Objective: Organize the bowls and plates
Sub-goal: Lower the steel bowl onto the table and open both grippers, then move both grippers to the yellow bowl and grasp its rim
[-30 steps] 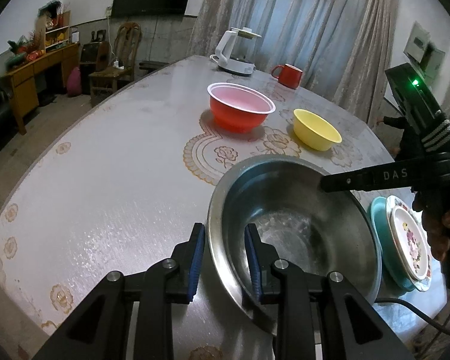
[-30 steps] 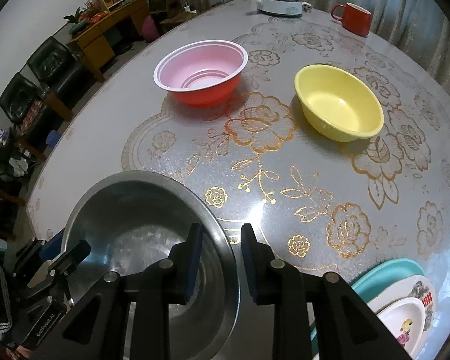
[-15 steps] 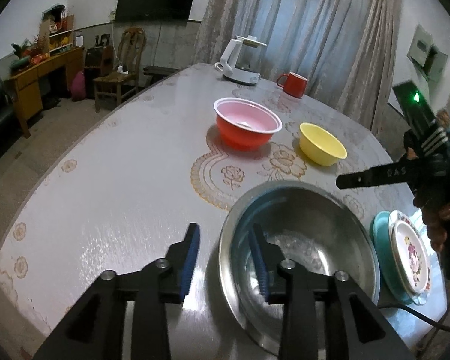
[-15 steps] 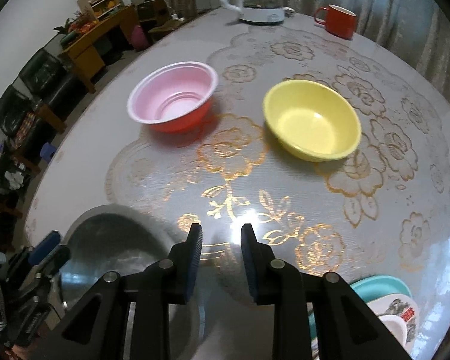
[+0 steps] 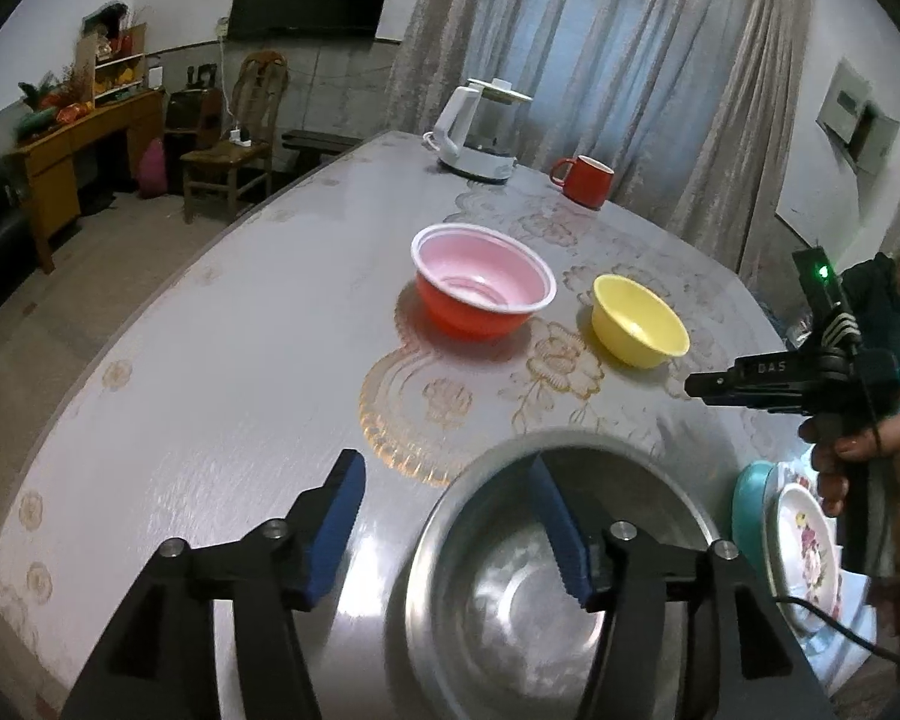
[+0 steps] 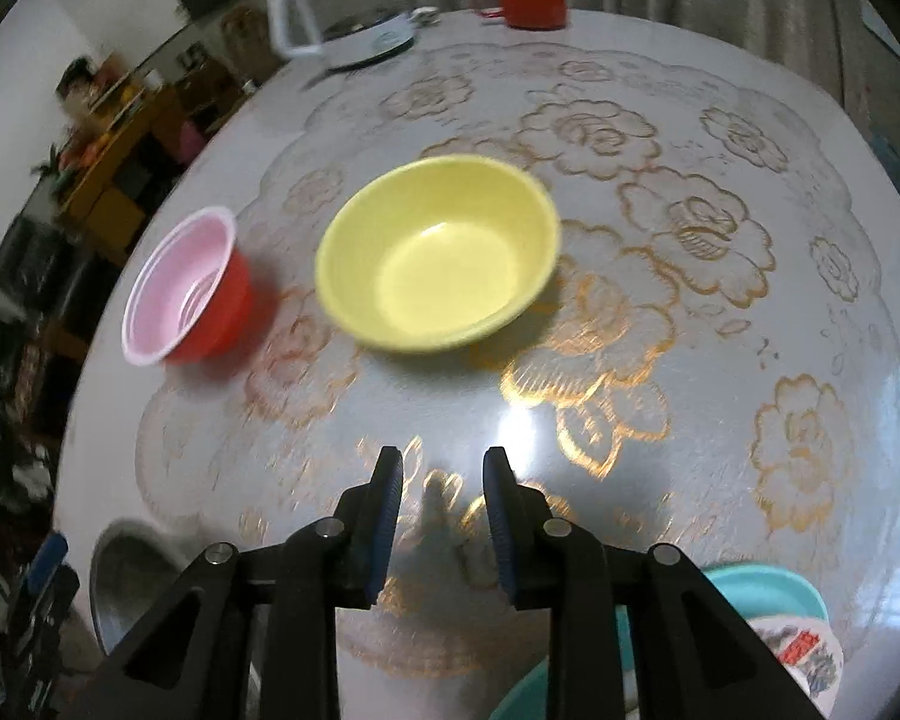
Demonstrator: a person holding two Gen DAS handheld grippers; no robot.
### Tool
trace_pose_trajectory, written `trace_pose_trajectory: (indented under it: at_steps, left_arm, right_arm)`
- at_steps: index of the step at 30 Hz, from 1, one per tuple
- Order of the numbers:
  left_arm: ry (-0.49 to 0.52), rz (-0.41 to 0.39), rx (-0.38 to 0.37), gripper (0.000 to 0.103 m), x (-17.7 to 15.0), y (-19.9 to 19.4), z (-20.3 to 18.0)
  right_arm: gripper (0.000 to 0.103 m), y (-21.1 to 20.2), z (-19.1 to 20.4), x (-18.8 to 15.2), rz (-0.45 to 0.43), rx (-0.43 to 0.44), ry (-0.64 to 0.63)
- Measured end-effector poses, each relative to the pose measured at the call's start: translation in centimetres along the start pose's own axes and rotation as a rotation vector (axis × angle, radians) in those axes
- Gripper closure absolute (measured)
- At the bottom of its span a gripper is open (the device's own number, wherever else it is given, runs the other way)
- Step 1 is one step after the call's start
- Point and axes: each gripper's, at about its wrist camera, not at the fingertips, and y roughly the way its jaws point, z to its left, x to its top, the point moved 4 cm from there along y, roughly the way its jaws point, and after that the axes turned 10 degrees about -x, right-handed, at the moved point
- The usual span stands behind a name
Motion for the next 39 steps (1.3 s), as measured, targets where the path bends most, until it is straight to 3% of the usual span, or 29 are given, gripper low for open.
trace_pose_trajectory:
  at_steps: [6, 20, 25, 27, 31, 39]
  left_arm:
    - [0.047, -0.009, -0.014, 0.03, 3.2, 0.9, -2.0]
    - [0.119, 0.097, -0.047, 0.029, 6.1, 6.8, -6.2]
    - [0.145, 0.117, -0.039, 0.029, 7.0, 9.6, -7.7]
    - [0.158, 0.137, -0.033, 0.029, 7.3, 11.0, -8.4]
    - [0.173, 0.181, -0.026, 0.029, 7.8, 13.6, -9.3]
    - [0.173, 0.256, -0.039, 0.029, 7.5, 17.7, -10.9]
  right_arm:
    - [0.071, 1.2, -2.6, 2.6, -0.025, 0.041, 0.129]
    - [0.07, 3.3, -4.8, 6.6, -0.063, 0.166, 0.276]
    - [0.072, 5.3, -4.4, 7.5, -0.041, 0.175, 0.271]
    - [0.081, 6.2, -4.3, 7.9, -0.03, 0.181, 0.272]
    - [0.089, 7.1, -3.9, 7.6, -0.014, 0.164, 0.232]
    - [0.091, 6.1, -4.8, 4.9, -0.003, 0.148, 0.164]
